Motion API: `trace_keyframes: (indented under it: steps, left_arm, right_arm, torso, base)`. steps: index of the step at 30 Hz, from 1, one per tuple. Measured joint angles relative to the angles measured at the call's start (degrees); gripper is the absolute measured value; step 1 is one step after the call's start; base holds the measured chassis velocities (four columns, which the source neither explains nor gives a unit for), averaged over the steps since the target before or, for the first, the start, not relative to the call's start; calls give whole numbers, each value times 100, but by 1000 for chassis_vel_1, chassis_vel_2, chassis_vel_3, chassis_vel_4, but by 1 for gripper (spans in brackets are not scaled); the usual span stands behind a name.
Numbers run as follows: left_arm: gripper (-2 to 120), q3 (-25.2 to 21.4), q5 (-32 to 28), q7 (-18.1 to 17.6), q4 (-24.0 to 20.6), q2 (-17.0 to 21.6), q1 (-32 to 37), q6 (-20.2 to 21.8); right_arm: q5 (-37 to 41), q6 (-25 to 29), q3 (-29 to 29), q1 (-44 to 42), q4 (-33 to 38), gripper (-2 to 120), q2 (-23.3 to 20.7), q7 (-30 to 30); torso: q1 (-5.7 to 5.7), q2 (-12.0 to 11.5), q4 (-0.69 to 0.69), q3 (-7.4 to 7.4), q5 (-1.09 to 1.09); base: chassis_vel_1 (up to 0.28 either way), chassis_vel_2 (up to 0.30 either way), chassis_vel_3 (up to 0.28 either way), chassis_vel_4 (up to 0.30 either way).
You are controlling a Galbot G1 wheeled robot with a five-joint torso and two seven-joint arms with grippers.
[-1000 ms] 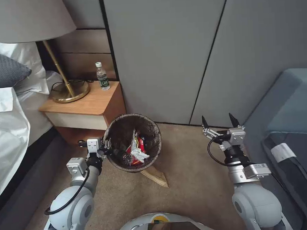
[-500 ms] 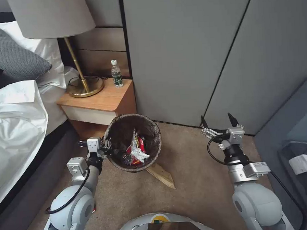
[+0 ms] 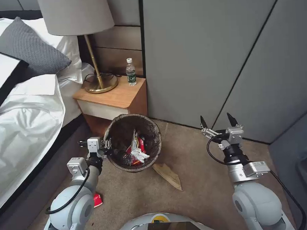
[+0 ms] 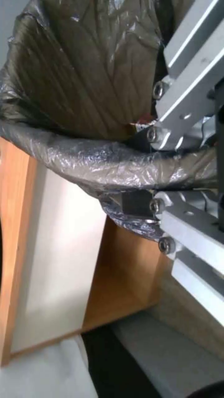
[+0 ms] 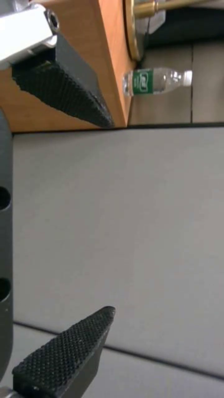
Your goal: Pick up the trash bin, then pick up the garbage from the floor and place it into the trash bin.
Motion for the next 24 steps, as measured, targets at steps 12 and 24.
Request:
trace_keyframes:
  steps: [12,24]
  left_arm:
    - [7,-12,-5,0,-8,1,11,-4]
    - [7,-20,-73,-1,26,7,-5,-108]
  right_arm:
    - [48,-47,0,-30,13,100,-51,-42]
    - [448,-136,155,-198,40,100,-435,-208]
  torso:
    - [0,0,1,0,0]
    - [0,0,1,0,1]
  base:
    - [51,49,52,55]
    - [34,37,33,35]
